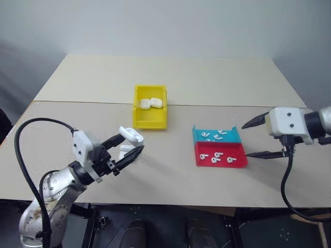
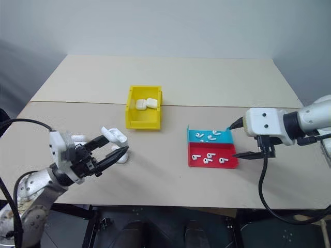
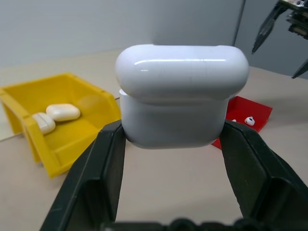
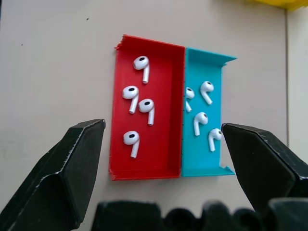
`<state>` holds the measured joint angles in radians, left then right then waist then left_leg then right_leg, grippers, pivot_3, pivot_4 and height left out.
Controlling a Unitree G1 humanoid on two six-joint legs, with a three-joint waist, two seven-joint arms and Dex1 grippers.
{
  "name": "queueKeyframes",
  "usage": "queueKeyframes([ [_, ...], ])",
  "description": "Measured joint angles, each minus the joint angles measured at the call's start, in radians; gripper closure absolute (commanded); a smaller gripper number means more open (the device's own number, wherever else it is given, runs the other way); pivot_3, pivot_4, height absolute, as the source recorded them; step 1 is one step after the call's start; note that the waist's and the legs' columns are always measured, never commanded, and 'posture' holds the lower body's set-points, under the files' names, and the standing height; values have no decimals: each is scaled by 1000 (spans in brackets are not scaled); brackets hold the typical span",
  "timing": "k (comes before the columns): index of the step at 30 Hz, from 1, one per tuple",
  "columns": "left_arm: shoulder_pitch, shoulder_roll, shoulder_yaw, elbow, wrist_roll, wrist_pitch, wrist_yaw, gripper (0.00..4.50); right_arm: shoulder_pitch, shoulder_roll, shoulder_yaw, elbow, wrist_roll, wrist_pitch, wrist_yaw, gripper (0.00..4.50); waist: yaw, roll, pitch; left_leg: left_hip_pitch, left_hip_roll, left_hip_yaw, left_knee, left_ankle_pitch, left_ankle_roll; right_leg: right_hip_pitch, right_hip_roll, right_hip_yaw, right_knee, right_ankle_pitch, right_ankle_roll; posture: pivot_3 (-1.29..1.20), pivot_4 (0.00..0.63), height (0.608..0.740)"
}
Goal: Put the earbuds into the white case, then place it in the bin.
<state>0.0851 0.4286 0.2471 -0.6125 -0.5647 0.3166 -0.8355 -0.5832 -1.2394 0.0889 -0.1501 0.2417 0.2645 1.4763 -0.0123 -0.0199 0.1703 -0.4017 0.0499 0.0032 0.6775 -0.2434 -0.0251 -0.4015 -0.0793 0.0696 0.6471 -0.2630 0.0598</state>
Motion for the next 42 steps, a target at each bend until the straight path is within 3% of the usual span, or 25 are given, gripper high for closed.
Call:
queueKeyframes([
  [2, 22, -43, -40, 46, 7, -124, -76, 1801, -54, 3, 61, -1, -30, 43, 19, 0, -2, 0, 0, 0, 0, 0, 0, 0, 0, 0, 0, 0, 0, 0, 0, 0, 150, 740],
  [7, 41, -47, -105, 167, 48, -323, -200, 1801, -180, 50, 171, 3, -89, 150, 51, 0, -7, 1, -1, 1, 0, 0, -1, 0, 0, 0, 1, 0, 0, 0, 0, 0, 150, 740],
  [12, 52, -53, -149, 220, 38, -383, -241, 1801, -204, 109, 263, 5, -154, 191, 63, 1212, -1, 1, -1, -1, 1, 0, 0, 0, 0, -2, 1, 0, 0, 0, 0, 0, 150, 740],
  [23, 74, -10, -190, 238, -31, -427, -369, 1801, -181, 165, 340, 68, -312, 184, 30, 1212, -3, 1, -1, -1, 1, 0, 0, 0, 1, -1, 1, 0, 0, 0, 0, 0, 150, 740],
  [26, 73, -6, -190, 238, -46, -423, -369, 1801, -174, 179, 365, 85, -347, 172, 24, 1794, -3, 1, -1, -1, 1, -1, 0, 0, 1, -2, 1, 0, 0, 0, 0, 0, 150, 740],
  [28, 72, -5, -191, 238, -54, -423, -372, 1801, -172, 192, 366, 93, -355, 159, 25, 2441, -3, 1, -1, -1, 1, -1, 0, 0, 1, -2, 1, 0, 0, 0, 0, 0, 150, 740],
  [42, 74, -5, -194, 238, -63, -427, -376, 1801, -158, 264, 372, 175, -429, 103, 3, 2441, -3, 1, -1, -1, 1, -1, 0, 0, 1, -1, 1, 0, 0, 0, 0, 0, 150, 740],
])
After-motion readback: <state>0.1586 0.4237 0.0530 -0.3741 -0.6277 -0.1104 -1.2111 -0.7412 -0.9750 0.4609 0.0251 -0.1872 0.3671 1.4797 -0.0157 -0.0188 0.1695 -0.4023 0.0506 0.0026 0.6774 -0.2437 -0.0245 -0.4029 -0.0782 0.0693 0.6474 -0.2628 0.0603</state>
